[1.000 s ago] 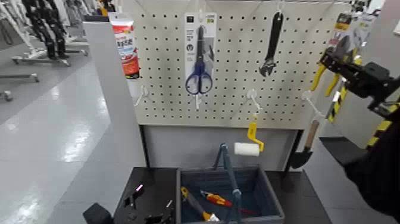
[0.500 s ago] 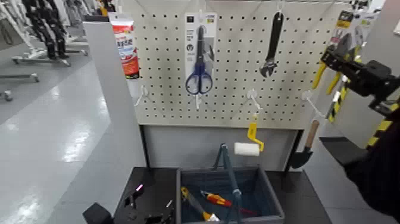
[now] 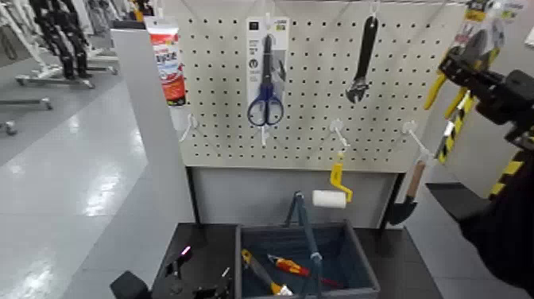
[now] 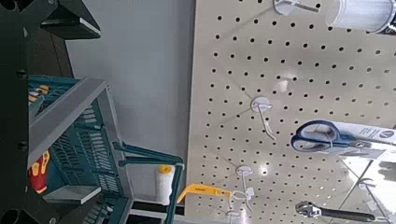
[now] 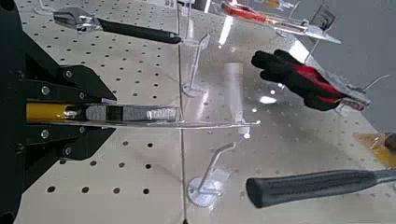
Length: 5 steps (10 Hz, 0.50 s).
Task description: Put the yellow pliers into the crate.
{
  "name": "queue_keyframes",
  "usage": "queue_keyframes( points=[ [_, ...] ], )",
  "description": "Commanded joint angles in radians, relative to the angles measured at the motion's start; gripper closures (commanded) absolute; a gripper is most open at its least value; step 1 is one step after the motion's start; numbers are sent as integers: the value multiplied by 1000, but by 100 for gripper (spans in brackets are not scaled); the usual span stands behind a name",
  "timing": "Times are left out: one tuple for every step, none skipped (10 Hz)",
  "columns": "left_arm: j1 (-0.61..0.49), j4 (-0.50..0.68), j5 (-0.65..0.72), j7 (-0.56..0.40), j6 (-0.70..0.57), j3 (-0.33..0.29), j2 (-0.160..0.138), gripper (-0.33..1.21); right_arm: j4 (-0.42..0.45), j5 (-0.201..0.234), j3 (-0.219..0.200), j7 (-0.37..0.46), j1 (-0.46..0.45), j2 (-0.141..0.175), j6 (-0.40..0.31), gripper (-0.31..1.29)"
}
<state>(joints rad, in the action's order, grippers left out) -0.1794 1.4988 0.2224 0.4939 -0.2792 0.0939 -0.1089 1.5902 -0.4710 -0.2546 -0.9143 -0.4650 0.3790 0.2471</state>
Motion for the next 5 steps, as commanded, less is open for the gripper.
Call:
queue_keyframes(
  points=[
    [1, -2, 0, -1, 3, 3, 0, 13, 103, 2, 6, 26, 63, -25, 21, 121],
    [1, -2, 0, -3, 3, 1, 2, 13, 131, 2, 14, 58, 109, -54, 23, 121],
    [3, -3, 0, -3, 3, 3, 0, 13, 145, -1, 34, 60, 143, -81, 27, 121],
    [3, -3, 0, -3, 5, 3, 2, 13, 145, -1, 63, 60, 169, -104, 29, 121],
    [5, -6, 0, -3, 5, 4, 2, 13, 145, -1, 92, 64, 197, -127, 29, 121]
  ],
)
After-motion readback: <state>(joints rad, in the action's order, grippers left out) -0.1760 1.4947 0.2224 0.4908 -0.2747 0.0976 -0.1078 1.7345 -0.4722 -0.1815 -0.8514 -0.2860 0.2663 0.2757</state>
